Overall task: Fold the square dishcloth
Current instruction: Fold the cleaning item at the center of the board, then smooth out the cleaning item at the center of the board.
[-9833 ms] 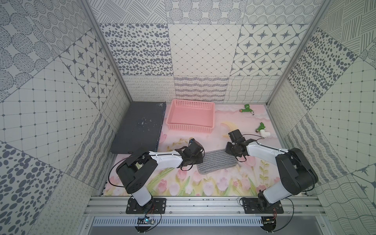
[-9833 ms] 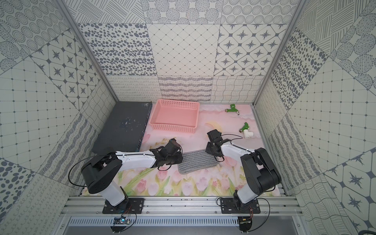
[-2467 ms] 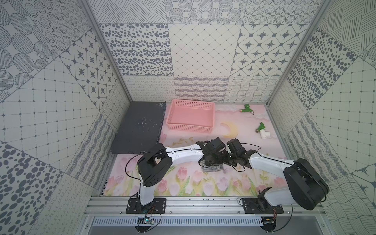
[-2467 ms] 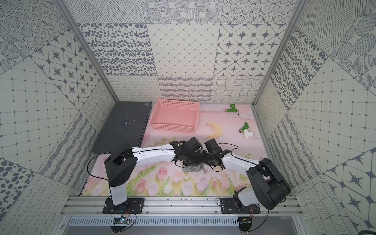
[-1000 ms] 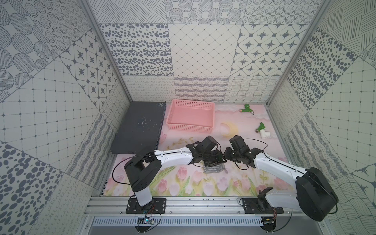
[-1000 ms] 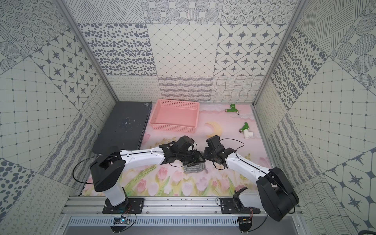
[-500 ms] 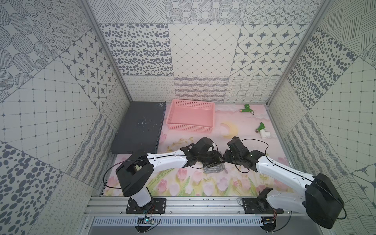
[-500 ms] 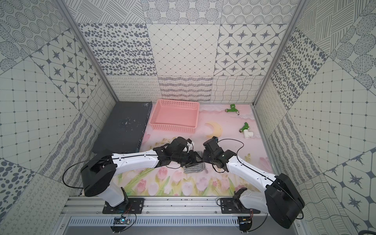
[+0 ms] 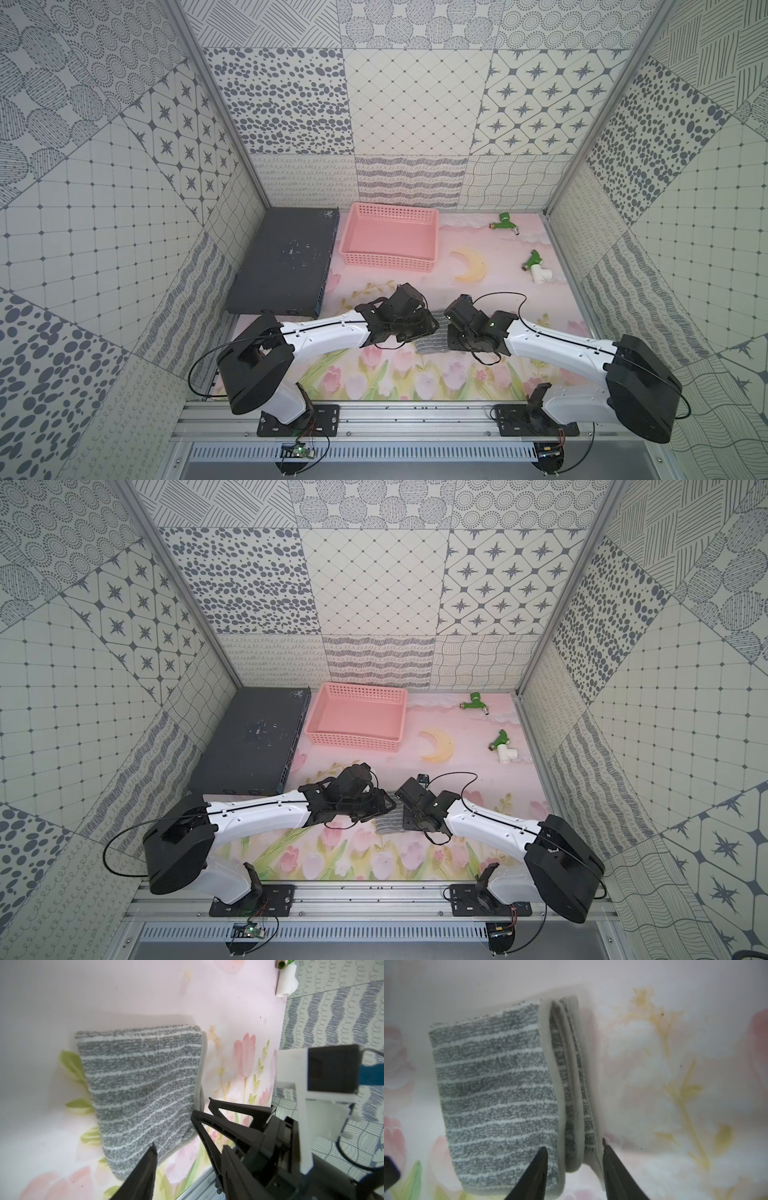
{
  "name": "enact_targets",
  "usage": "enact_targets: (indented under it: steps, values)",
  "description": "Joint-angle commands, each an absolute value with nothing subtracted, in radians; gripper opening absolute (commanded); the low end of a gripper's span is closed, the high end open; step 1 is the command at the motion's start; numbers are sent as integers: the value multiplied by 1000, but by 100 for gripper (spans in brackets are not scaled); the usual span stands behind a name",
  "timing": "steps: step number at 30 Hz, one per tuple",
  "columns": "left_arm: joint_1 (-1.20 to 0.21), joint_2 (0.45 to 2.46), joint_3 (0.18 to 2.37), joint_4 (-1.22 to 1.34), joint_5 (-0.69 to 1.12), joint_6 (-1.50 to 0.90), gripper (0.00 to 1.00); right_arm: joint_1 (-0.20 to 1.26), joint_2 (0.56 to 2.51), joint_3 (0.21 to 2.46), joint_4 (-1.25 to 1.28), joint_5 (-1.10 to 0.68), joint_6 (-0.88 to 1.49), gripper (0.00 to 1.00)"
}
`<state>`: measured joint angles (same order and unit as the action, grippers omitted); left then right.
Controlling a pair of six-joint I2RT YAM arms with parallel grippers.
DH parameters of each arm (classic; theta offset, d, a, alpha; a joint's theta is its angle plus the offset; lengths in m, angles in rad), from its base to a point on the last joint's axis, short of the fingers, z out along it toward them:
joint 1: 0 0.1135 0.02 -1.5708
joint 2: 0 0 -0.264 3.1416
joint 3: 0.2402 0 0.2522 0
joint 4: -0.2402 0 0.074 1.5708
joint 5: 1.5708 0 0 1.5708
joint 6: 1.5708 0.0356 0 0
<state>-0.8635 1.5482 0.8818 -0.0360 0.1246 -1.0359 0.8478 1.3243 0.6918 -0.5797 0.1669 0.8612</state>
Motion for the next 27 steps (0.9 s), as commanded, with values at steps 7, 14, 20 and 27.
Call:
enact_targets:
  steps: [7,14,20,27]
  values:
    - [-859,1549,876,-152,-12,-982,52,853,1374,759,-582,206,856,38]
    - [-858,1560,874,-147,-1,-979,52,851,1416,778,-570,201,844,32]
    - [-858,1564,876,-150,1,-977,52,851,1428,767,-568,201,856,39]
    - [-858,1580,879,-128,22,-966,51,851,1432,767,-558,202,848,14]
